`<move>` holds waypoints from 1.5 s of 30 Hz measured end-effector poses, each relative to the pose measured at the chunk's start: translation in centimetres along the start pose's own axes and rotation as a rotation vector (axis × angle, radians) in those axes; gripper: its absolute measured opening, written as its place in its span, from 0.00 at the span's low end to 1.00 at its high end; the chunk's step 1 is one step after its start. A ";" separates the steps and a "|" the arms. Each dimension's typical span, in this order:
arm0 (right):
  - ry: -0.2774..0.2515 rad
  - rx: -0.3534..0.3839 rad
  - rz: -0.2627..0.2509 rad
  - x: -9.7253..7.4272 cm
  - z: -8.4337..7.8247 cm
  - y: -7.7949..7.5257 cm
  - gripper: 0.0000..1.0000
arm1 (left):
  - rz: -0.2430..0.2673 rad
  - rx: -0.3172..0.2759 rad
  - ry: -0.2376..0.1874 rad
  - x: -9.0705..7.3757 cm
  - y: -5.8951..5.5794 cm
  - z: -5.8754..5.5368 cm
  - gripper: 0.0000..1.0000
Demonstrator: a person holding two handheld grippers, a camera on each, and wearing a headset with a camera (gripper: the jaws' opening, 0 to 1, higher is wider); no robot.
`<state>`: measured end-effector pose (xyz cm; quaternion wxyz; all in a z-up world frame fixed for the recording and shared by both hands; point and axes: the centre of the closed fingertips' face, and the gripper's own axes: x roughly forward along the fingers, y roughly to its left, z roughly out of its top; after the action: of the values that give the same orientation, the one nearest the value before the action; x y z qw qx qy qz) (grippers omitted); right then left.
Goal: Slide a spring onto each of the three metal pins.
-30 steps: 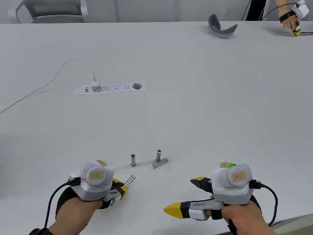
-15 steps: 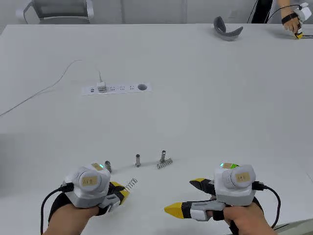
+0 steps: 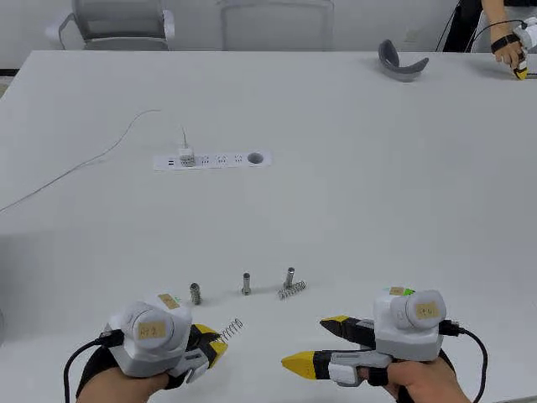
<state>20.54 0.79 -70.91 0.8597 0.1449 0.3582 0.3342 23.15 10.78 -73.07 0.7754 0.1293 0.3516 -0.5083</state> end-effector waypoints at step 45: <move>0.038 0.246 0.314 1.6 -0.8 5.5 0.21 | -0.177 0.250 -0.001 0.1 -7.8 1.6 0.11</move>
<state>18.20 5.97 -69.61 0.7660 0.2967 0.3855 0.4203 16.98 6.25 -70.79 0.7055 0.1929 0.2955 -0.6146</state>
